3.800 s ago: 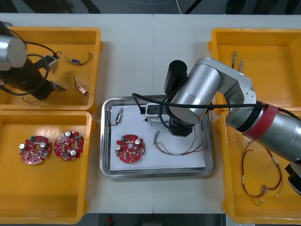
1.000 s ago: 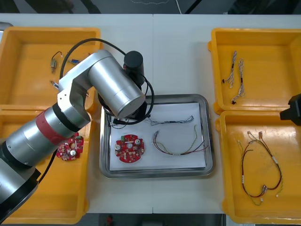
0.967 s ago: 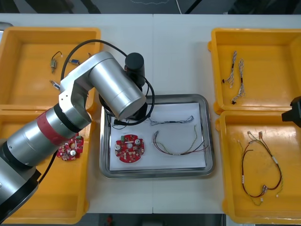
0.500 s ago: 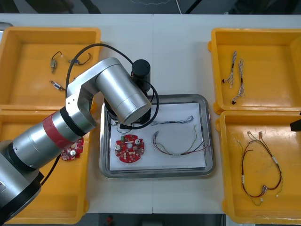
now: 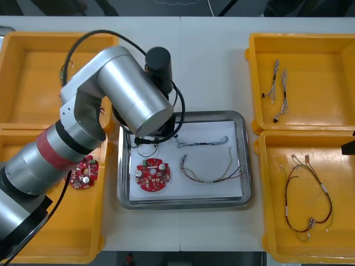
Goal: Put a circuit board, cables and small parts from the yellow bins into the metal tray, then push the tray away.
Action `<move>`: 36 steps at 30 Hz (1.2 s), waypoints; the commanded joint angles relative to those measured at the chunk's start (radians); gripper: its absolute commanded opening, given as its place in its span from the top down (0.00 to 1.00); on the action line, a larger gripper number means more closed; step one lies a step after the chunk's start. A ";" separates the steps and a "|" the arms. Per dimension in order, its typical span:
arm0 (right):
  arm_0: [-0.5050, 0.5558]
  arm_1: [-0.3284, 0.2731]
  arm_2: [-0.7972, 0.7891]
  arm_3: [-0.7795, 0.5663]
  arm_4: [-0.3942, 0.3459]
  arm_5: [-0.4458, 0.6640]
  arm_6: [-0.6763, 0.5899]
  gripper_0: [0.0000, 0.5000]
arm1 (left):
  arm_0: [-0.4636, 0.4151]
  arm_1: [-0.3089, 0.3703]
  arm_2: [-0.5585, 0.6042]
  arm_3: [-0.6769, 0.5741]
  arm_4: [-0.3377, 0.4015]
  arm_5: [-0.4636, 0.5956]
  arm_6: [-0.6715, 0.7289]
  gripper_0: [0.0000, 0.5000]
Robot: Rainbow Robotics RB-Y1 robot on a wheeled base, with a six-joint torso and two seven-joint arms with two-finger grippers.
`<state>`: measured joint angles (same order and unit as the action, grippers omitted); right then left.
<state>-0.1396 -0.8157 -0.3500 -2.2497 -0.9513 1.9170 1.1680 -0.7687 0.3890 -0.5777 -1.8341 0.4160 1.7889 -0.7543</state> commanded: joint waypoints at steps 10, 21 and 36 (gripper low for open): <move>-0.075 -0.069 0.149 -0.194 -0.076 0.003 -0.039 0.00 | 0.054 0.163 0.375 -0.212 0.176 0.131 -0.160 0.00; -0.313 -0.054 0.505 -0.217 -0.110 0.003 -0.001 0.00 | 0.189 0.303 0.611 -0.247 0.268 0.131 -0.353 0.00; -0.603 0.188 0.988 -0.105 0.109 0.003 0.131 0.00 | 0.292 0.343 0.794 -0.183 0.228 0.131 -0.560 0.00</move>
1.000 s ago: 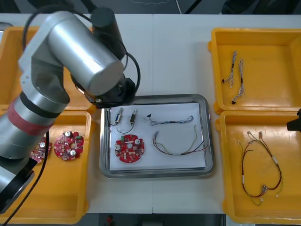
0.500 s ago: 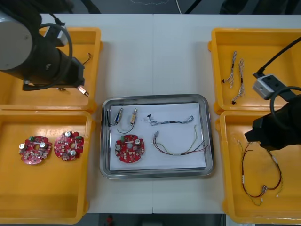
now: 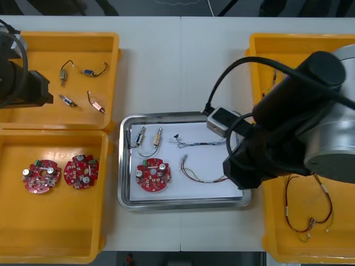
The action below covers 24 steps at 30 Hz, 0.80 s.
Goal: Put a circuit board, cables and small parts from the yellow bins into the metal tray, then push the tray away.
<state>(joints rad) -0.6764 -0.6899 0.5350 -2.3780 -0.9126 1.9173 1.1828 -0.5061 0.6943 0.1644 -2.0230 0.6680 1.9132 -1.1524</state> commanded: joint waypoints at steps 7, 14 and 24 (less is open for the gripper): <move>-0.107 0.110 0.260 0.108 0.163 -0.060 0.285 0.00 | 0.067 0.037 0.083 0.015 -0.018 0.007 -0.198 0.00; -0.123 0.145 0.367 0.194 0.176 -0.155 0.402 0.00 | 0.046 0.037 0.098 0.090 -0.004 0.007 -0.225 0.00; -0.121 0.184 0.523 0.250 0.253 -0.208 0.402 0.00 | 0.047 0.039 0.070 0.130 0.015 0.007 -0.250 0.00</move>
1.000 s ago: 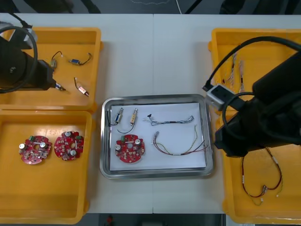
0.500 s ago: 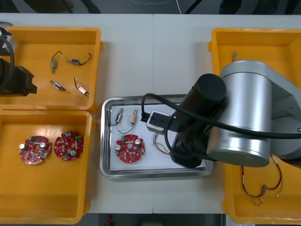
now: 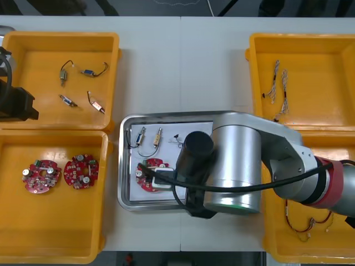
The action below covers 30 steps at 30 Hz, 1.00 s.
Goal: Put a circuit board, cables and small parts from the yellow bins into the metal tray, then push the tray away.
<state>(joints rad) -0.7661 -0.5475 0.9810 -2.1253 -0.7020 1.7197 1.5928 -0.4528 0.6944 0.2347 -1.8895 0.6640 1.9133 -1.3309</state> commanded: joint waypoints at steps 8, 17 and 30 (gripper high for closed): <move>-0.032 0.090 0.137 0.044 0.102 -0.014 -0.008 0.00 | 0.056 0.040 0.000 -0.046 0.034 0.007 -0.073 0.00; -0.032 0.123 0.186 0.113 0.127 -0.057 -0.007 0.00 | 0.126 0.040 0.000 -0.123 0.043 0.007 -0.059 0.00; -0.032 0.112 0.237 0.117 0.185 -0.084 -0.008 0.00 | 0.215 0.040 0.040 -0.244 0.068 0.007 -0.039 0.00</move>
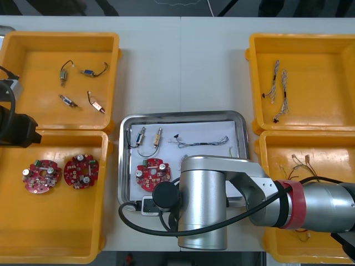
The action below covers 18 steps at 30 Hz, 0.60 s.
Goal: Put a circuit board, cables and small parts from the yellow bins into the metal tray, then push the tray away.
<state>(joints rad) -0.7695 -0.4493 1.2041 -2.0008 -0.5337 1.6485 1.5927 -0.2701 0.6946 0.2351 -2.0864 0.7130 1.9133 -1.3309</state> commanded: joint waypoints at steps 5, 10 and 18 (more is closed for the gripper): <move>-0.028 0.014 0.014 0.004 0.021 -0.016 -0.007 0.00 | 0.034 0.040 0.059 -0.046 0.019 0.007 -0.037 0.00; -0.028 0.017 0.014 0.031 0.029 -0.029 -0.002 0.00 | 0.034 0.040 0.076 -0.041 0.009 0.007 -0.036 0.00; -0.028 0.021 0.014 0.031 0.023 -0.030 -0.007 0.33 | 0.034 0.040 0.078 -0.038 0.008 0.007 -0.034 0.00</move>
<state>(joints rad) -0.7697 -0.4493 1.2047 -1.9602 -0.5121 1.6275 1.5928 -0.2539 0.6946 0.2822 -2.1005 0.7224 1.9133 -1.3309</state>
